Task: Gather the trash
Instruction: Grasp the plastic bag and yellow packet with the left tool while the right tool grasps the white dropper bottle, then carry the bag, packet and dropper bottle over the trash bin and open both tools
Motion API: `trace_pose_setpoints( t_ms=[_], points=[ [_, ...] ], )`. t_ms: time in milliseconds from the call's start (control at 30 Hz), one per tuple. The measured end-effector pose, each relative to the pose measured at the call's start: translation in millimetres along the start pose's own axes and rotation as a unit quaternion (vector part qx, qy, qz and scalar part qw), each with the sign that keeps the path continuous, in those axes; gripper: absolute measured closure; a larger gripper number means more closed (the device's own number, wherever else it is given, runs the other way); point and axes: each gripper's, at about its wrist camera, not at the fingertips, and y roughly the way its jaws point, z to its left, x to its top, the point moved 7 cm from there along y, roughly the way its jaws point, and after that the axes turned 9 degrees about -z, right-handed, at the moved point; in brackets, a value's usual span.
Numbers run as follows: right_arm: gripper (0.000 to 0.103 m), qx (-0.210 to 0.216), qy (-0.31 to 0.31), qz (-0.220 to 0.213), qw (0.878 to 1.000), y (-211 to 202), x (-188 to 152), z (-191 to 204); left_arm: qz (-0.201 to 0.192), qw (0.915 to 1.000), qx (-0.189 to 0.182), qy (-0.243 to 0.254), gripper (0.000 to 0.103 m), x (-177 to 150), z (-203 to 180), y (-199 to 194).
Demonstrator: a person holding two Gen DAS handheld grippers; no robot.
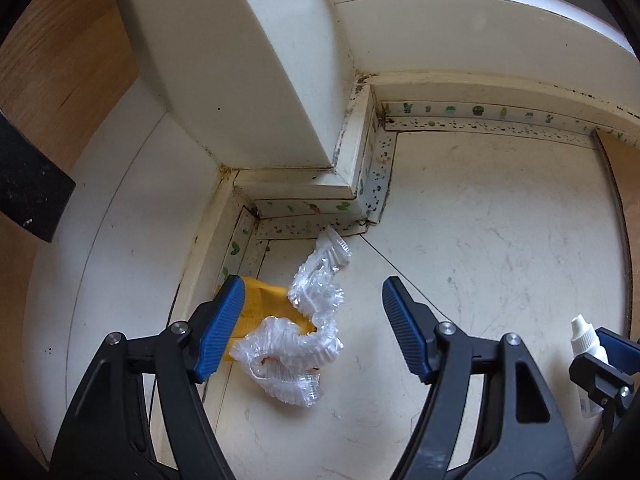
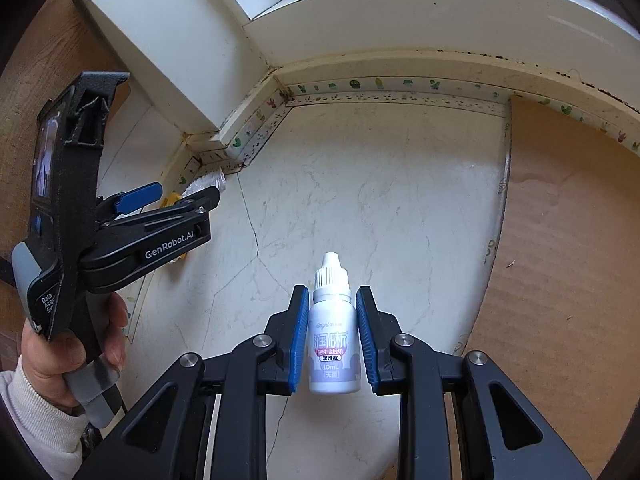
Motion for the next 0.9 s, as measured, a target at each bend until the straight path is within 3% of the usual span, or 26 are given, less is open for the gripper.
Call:
trace_pose_setpoints(
  t_ms=[100,267,567,900],
  points=[
    [0.079,0.002,0.003,0.001,1.0,1.3,-0.3,-0.1,0.0,0.9998,0.021,0.007,0.036,-3.1,1.3,5.2],
    [0.079,0.004,0.01,0.001,1.0,1.8,-1.0,-1.0,0.038,0.9961,0.073,0.03,0.066,-15.8,4.9,20.3],
    [0.079,0.006,0.016,-0.006,1.0,-1.6,-2.0,-2.7,0.051,0.9981,0.035,-0.001,0.089,-25.4,-1.5,16.8],
    [0.079,0.007,0.017,-0.008,1.0,-6.2,-6.8,-4.4,0.035,0.9991,0.007,-0.021,0.095,-38.3,-10.8,-19.7]
  ],
)
